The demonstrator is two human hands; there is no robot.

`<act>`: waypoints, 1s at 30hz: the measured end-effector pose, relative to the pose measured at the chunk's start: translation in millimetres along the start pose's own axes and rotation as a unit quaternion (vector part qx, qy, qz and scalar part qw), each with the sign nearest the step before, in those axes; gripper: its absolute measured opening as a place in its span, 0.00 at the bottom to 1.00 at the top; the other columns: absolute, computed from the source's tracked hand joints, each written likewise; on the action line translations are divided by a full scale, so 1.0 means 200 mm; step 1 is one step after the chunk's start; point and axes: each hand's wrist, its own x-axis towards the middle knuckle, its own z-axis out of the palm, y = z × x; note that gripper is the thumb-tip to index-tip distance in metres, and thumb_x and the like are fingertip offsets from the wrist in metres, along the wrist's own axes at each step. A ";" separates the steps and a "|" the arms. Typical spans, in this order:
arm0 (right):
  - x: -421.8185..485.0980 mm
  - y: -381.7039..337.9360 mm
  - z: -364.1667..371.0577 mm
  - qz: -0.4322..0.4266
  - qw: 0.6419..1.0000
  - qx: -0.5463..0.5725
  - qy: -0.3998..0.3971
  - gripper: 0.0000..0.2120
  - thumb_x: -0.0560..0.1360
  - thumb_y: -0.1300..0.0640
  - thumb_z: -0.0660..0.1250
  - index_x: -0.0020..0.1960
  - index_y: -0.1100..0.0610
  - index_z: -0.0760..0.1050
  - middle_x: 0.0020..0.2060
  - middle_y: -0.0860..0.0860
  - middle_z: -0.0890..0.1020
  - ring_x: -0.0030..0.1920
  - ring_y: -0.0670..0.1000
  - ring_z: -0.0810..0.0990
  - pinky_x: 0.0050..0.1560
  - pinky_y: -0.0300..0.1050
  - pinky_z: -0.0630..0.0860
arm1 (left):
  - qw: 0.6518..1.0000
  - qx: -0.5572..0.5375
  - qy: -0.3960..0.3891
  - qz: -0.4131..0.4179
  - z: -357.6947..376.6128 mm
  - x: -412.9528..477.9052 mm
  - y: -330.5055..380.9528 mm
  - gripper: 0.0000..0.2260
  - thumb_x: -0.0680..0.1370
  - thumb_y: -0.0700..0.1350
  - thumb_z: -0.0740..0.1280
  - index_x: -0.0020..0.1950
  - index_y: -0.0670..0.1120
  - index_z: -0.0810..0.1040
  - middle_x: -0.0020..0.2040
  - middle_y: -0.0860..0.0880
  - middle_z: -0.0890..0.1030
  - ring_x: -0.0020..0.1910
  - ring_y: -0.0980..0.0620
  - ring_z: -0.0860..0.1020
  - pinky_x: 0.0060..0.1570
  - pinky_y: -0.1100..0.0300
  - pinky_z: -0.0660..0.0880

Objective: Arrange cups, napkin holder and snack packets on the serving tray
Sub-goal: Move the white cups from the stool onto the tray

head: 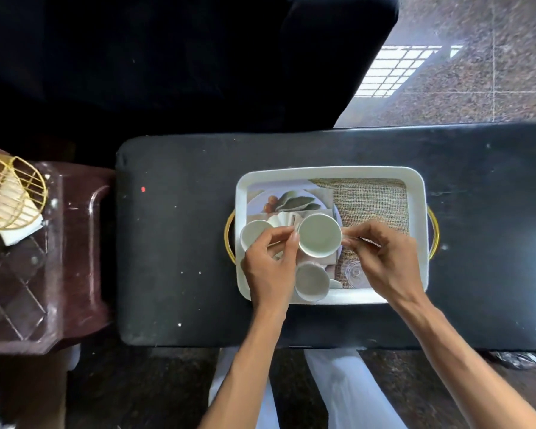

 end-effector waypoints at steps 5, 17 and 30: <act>0.00 0.09 0.02 0.016 1.000 0.011 -0.017 0.04 0.72 0.67 0.74 0.45 0.61 0.82 0.41 0.48 0.86 0.45 0.41 0.85 0.46 0.40 0.82 | 0.998 0.035 0.050 0.009 0.06 -0.02 -0.04 0.05 0.75 0.41 0.76 0.43 0.51 0.84 0.39 0.57 0.87 0.40 0.57 0.87 0.44 0.57 0.85; 0.01 0.19 0.05 0.043 0.998 0.026 -0.025 0.03 0.72 0.66 0.74 0.45 0.60 0.82 0.42 0.47 0.87 0.45 0.42 0.85 0.46 0.45 0.83 | 0.985 0.151 0.058 0.063 0.09 -0.02 -0.03 0.03 0.74 0.40 0.77 0.42 0.45 0.84 0.30 0.63 0.80 0.32 0.71 0.80 0.44 0.73 0.78; 0.02 0.23 0.10 0.043 0.998 0.022 -0.043 0.03 0.72 0.66 0.74 0.45 0.60 0.82 0.41 0.45 0.85 0.44 0.41 0.85 0.44 0.42 0.82 | 0.982 0.165 0.063 0.066 0.08 0.02 -0.10 0.03 0.74 0.41 0.77 0.45 0.43 0.86 0.35 0.54 0.85 0.36 0.63 0.84 0.35 0.73 0.78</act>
